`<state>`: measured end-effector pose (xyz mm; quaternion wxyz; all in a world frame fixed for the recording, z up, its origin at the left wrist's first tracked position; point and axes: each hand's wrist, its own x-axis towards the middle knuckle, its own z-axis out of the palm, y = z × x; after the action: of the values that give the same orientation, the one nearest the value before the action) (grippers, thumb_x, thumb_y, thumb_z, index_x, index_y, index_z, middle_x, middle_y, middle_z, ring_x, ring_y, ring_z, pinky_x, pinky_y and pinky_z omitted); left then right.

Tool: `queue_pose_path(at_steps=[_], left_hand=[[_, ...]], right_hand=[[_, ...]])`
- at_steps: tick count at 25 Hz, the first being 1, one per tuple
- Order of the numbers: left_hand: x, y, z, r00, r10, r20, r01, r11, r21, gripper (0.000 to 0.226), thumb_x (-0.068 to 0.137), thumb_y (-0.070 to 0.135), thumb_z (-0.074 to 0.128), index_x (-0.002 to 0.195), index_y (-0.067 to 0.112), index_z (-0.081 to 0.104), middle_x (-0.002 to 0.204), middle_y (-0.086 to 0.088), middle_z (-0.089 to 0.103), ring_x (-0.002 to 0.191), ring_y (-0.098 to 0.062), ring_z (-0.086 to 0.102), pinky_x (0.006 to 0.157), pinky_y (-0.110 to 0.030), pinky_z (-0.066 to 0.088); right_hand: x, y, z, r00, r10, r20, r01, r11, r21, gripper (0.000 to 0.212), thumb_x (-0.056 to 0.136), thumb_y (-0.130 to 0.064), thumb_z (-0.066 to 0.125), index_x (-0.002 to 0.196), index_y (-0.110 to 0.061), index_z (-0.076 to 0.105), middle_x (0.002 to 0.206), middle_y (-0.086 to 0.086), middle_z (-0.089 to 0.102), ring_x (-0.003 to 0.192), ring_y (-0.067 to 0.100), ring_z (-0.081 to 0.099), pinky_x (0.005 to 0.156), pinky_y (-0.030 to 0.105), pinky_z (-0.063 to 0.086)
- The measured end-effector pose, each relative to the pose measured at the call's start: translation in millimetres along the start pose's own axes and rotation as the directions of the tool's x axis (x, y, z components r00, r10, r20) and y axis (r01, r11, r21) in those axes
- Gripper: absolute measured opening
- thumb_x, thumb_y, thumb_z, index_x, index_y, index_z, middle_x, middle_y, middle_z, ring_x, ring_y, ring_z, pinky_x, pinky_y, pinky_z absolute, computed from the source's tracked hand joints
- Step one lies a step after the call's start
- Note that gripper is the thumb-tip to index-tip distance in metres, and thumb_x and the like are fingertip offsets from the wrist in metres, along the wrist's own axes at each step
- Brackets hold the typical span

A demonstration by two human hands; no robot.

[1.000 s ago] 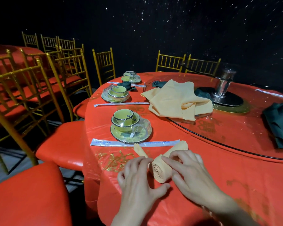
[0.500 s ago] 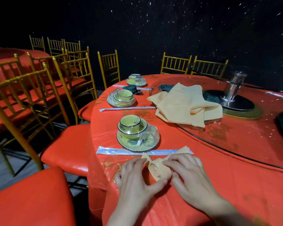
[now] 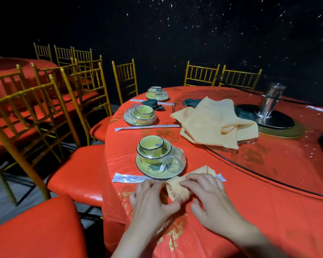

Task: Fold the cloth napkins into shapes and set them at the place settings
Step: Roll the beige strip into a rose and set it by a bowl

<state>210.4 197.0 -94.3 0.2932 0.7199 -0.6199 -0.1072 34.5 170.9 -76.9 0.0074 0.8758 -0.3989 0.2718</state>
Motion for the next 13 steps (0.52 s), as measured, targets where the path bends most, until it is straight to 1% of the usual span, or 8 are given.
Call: queue_pose_path(at_steps=[2, 4, 6, 7, 9, 11, 13], left_hand=[[0.4, -1.3, -0.8, 1.0, 0.013, -0.002, -0.013, 1.0, 0.015, 0.092, 0.047, 0.082, 0.03, 0.13, 0.044, 0.038, 0.113, 0.022, 0.04, 0.117, -0.006, 0.033, 0.083, -0.028, 0.017], [-1.5, -2.9, 1.6, 0.995, 0.1, -0.011, -0.1, 0.994, 0.041, 0.09, 0.053, 0.079, 0.042, 0.135, 0.044, 0.029, 0.122, 0.023, 0.04, 0.118, -0.005, 0.033, 0.083, -0.027, 0.016], [0.7, -2.9, 4.2, 0.987, 0.155, -0.032, -0.154, 0.987, 0.04, 0.078, 0.062, 0.066, 0.054, 0.134, 0.042, 0.034, 0.123, 0.023, 0.045, 0.117, -0.007, 0.038, 0.081, -0.027, 0.015], [3.5, -2.5, 3.6, 0.987, 0.157, -0.039, -0.156, 0.987, 0.028, 0.073, 0.062, 0.062, 0.056, 0.13, 0.04, 0.04, 0.119, 0.022, 0.05, 0.114, -0.008, 0.042, 0.079, -0.028, 0.015], [6.3, -1.4, 1.7, 0.986, 0.165, -0.022, -0.165, 0.986, 0.015, 0.073, 0.056, 0.062, 0.05, 0.125, 0.039, 0.047, 0.11, 0.021, 0.056, 0.11, -0.008, 0.045, 0.076, -0.027, 0.015], [2.3, 2.8, 2.1, 0.98, 0.196, 0.031, -0.196, 0.981, -0.008, 0.077, 0.052, 0.065, 0.045, 0.124, 0.04, 0.047, 0.107, 0.025, 0.054, 0.109, -0.004, 0.043, 0.075, -0.028, 0.016], [-7.6, 10.9, 3.7, 0.972, 0.219, 0.085, -0.216, 0.976, -0.043, 0.078, 0.05, 0.068, 0.043, 0.122, 0.04, 0.048, 0.104, 0.027, 0.051, 0.106, -0.002, 0.041, 0.076, -0.029, 0.018]], right_hand=[[6.3, 0.2, 4.1, 1.0, 0.009, 0.005, -0.009, 1.0, -0.007, 0.049, 0.07, -0.024, 0.047, 0.119, -0.032, 0.051, 0.117, -0.015, 0.052, 0.11, 0.009, 0.046, 0.094, 0.026, 0.027], [12.1, 0.9, 6.9, 1.0, 0.014, 0.017, -0.014, 1.0, -0.012, 0.051, 0.07, -0.025, 0.046, 0.12, -0.033, 0.05, 0.116, -0.014, 0.053, 0.109, 0.01, 0.046, 0.094, 0.025, 0.026], [14.7, 2.8, 7.7, 0.999, 0.011, 0.04, -0.01, 1.0, -0.015, 0.054, 0.069, -0.026, 0.046, 0.122, -0.034, 0.048, 0.116, -0.015, 0.052, 0.109, 0.011, 0.046, 0.095, 0.025, 0.025], [14.1, 4.0, 7.1, 0.998, 0.012, 0.056, -0.011, 1.0, -0.014, 0.055, 0.068, -0.027, 0.046, 0.123, -0.034, 0.048, 0.116, -0.015, 0.052, 0.109, 0.011, 0.045, 0.096, 0.026, 0.025], [9.1, 5.3, 2.7, 0.996, 0.015, 0.084, -0.013, 1.0, -0.018, 0.058, 0.068, -0.03, 0.048, 0.126, -0.036, 0.046, 0.116, -0.018, 0.049, 0.109, 0.008, 0.044, 0.096, 0.025, 0.024], [-0.4, 5.4, -5.5, 0.996, 0.016, 0.092, -0.013, 0.999, -0.035, 0.059, 0.068, -0.036, 0.052, 0.126, -0.039, 0.043, 0.114, -0.021, 0.047, 0.108, 0.005, 0.042, 0.096, 0.017, 0.018], [-14.6, 5.3, -15.7, 0.994, 0.027, 0.104, -0.022, 0.999, -0.049, 0.061, 0.067, -0.041, 0.055, 0.126, -0.042, 0.041, 0.111, -0.023, 0.043, 0.106, 0.002, 0.041, 0.094, 0.015, 0.019]])
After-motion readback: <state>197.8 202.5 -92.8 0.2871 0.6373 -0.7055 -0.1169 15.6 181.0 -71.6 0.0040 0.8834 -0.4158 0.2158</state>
